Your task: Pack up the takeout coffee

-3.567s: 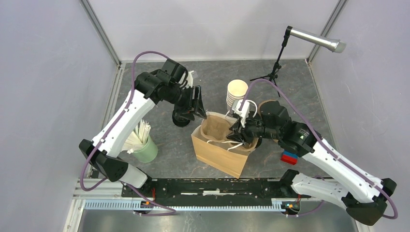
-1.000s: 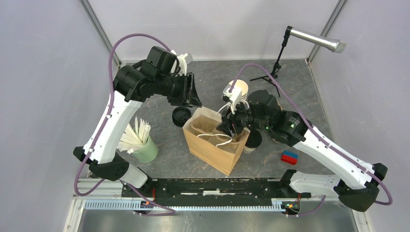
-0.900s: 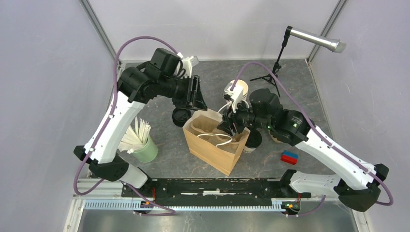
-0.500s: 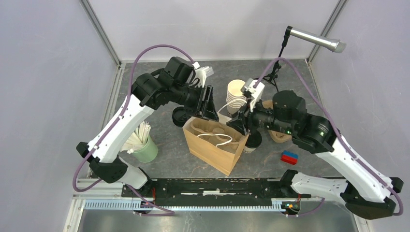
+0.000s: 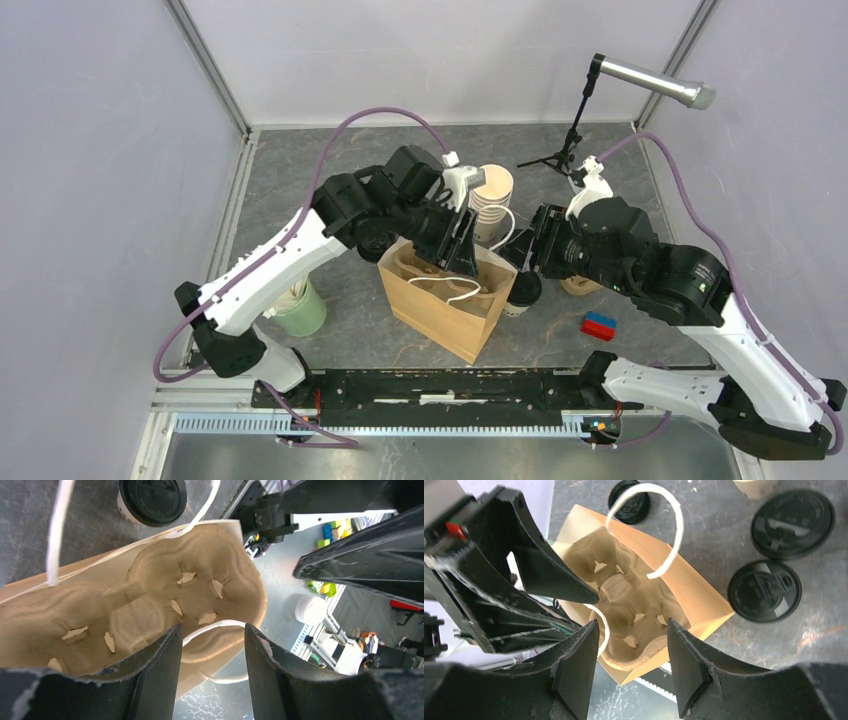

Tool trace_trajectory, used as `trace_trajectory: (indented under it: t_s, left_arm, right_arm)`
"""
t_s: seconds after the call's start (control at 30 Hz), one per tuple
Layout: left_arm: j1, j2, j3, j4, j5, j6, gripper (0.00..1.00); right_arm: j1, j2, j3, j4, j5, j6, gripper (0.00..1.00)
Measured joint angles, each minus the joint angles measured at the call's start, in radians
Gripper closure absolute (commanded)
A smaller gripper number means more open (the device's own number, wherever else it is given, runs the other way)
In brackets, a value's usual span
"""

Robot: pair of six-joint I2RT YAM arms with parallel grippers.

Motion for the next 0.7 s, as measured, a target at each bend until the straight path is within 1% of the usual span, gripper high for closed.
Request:
trace_trajectory:
  t_s: [0.07, 0.17, 0.3, 0.43, 0.53, 0.7]
  left_arm:
    - [-0.014, -0.006, -0.061, 0.037, -0.005, 0.005, 0.45]
    - [-0.023, -0.022, -0.158, 0.083, -0.019, 0.021, 0.46]
    - [-0.027, -0.042, -0.229, 0.109, -0.035, 0.040, 0.47]
    - [-0.030, -0.061, -0.264, 0.122, -0.059, 0.053, 0.48]
    - [-0.033, -0.070, -0.277, 0.134, -0.075, 0.058, 0.48]
    - [-0.034, -0.075, -0.291, 0.146, -0.086, 0.066, 0.48]
  right_arm:
    - [0.000, 0.000, -0.009, -0.031, 0.016, 0.066, 0.41]
    - [0.000, -0.023, -0.061, -0.034, 0.029, 0.131, 0.42]
    - [0.000, -0.041, -0.120, -0.036, 0.035, 0.185, 0.46]
    - [0.000, -0.050, -0.158, -0.028, 0.048, 0.218, 0.50]
    - [0.000, -0.059, -0.186, -0.019, 0.049, 0.232, 0.50]
    - [0.000, -0.037, -0.186, -0.011, 0.048, 0.232, 0.51]
